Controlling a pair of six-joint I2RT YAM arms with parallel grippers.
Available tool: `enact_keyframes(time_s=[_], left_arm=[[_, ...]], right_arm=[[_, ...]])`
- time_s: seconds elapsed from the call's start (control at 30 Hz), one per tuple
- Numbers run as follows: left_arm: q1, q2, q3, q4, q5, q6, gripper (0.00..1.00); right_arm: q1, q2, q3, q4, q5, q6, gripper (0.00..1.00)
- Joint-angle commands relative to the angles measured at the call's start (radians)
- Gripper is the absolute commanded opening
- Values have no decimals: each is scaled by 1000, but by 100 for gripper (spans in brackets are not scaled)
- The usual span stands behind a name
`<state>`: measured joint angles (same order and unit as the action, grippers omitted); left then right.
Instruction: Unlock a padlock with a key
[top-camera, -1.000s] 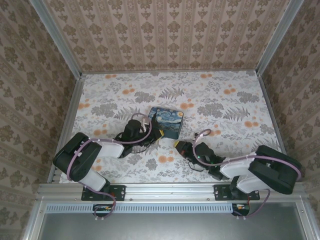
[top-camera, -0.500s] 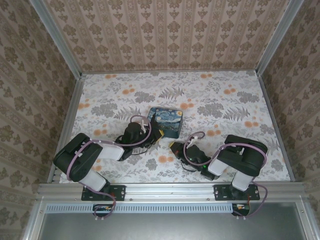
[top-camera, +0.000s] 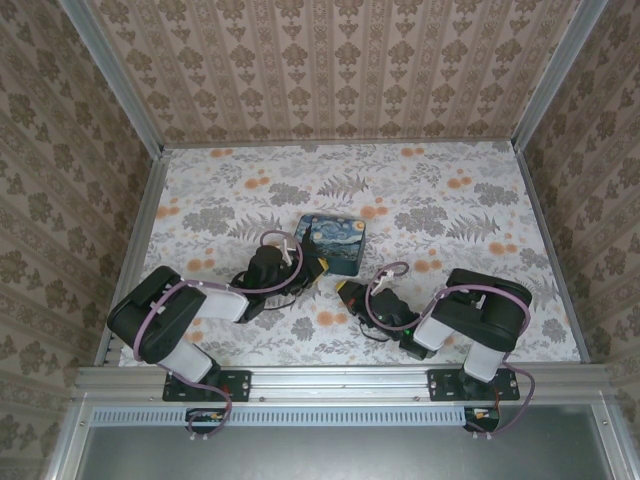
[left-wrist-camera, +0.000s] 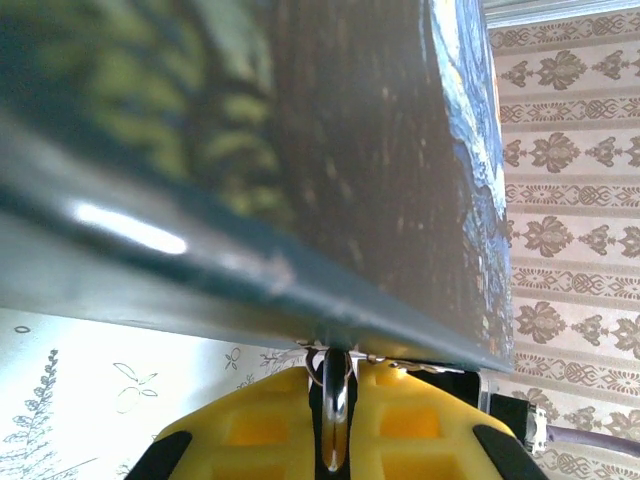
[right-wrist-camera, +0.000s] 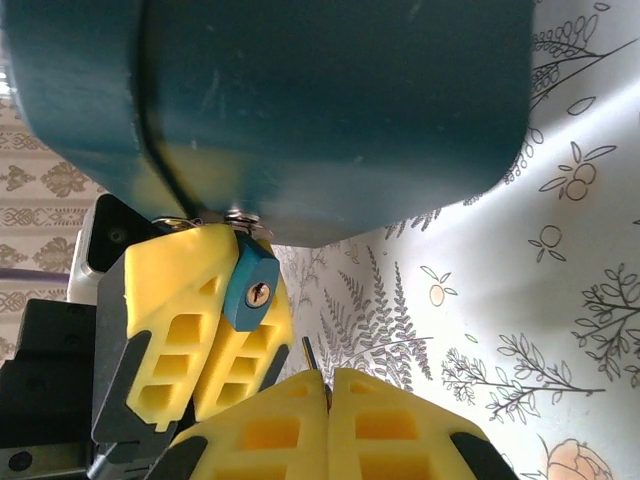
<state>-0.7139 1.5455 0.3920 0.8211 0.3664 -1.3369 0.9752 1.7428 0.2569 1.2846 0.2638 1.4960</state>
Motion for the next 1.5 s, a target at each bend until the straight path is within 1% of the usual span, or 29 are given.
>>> enact_keyframes(time_s=[0.0, 0.4, 1.47], left_arm=[[-11, 12, -2, 64, -3, -18, 0], [-19, 18, 0, 62, -9, -18, 0], [-34, 29, 4, 67, -20, -7, 0]], right_arm=[[-5, 18, 21, 46, 24, 12, 0], [-35, 29, 32, 45, 0, 13, 0], [-52, 36, 73, 43, -43, 15, 0]])
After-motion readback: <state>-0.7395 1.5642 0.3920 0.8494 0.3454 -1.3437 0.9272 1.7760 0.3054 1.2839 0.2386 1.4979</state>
